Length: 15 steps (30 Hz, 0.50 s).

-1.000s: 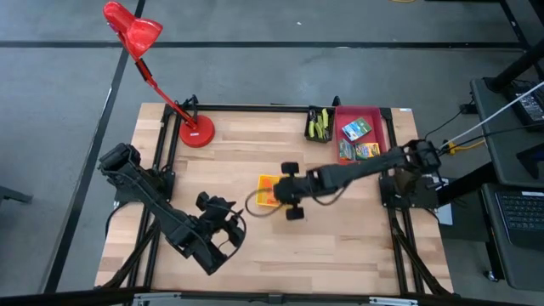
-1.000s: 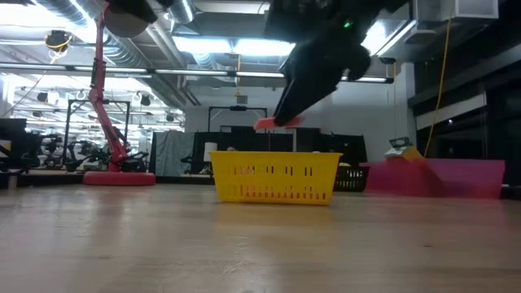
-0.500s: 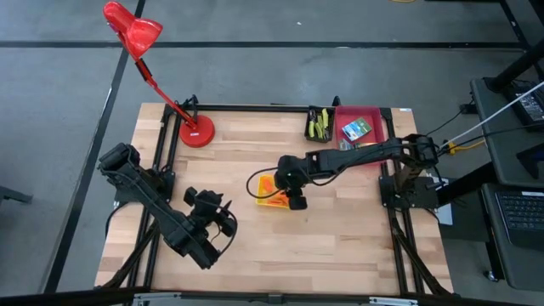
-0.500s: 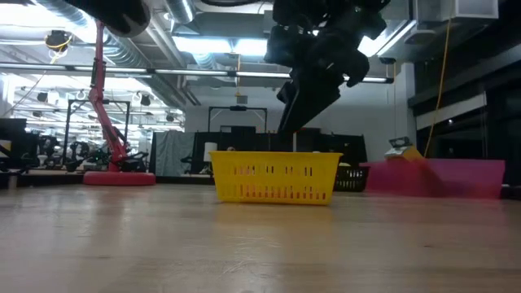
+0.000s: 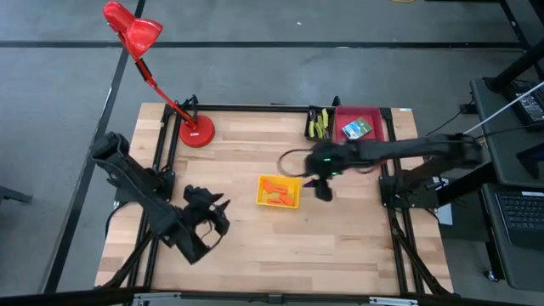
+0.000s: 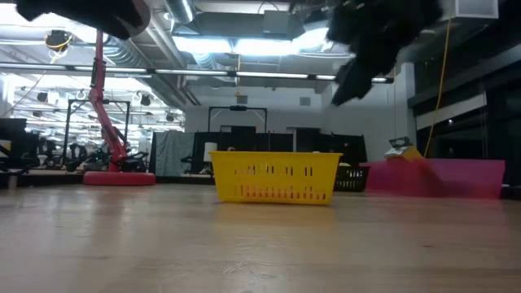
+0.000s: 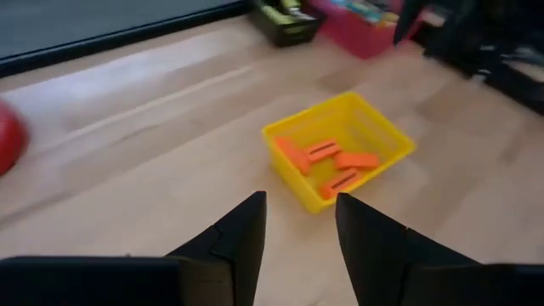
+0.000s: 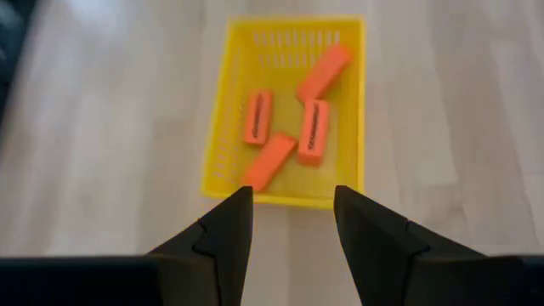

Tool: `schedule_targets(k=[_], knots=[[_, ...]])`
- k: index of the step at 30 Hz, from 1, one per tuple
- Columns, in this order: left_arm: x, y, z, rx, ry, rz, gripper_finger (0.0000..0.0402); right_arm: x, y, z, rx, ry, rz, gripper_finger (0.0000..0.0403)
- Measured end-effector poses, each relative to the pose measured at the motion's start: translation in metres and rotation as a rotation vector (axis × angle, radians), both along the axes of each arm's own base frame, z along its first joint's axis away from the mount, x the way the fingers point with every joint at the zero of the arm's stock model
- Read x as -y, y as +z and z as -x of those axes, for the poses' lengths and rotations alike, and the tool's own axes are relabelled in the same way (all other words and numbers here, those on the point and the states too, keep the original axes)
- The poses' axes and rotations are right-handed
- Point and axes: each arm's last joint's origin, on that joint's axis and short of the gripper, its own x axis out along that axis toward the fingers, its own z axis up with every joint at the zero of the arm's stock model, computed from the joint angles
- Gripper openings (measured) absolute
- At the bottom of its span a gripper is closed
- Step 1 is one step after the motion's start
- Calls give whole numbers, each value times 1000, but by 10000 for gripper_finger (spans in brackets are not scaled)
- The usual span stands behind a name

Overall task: Pick & Place School Supplies
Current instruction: Return to Home Position

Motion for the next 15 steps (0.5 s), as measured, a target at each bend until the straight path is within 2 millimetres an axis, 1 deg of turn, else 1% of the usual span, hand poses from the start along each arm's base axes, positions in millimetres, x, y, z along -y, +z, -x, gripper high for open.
schedule_targets(k=[3, 5, 9, 12, 15], knots=[[-13, 2, 1, 27, -104, 4, 134, -1, 14, 34, 136, -72, -56, 171], [-27, 1, -1, 48, -192, 27, 132, -1, 19, 54, 221, -131, -109, 171], [-66, -6, -5, 204, -376, 61, 132, -3, 26, 87, 402, -246, -204, 171], [-98, -13, 5, 350, -452, 56, 128, -5, 34, 106, 501, -303, -228, 171], [-125, -24, 24, 390, -467, 40, 118, -7, 46, 120, 594, -342, -225, 171]])
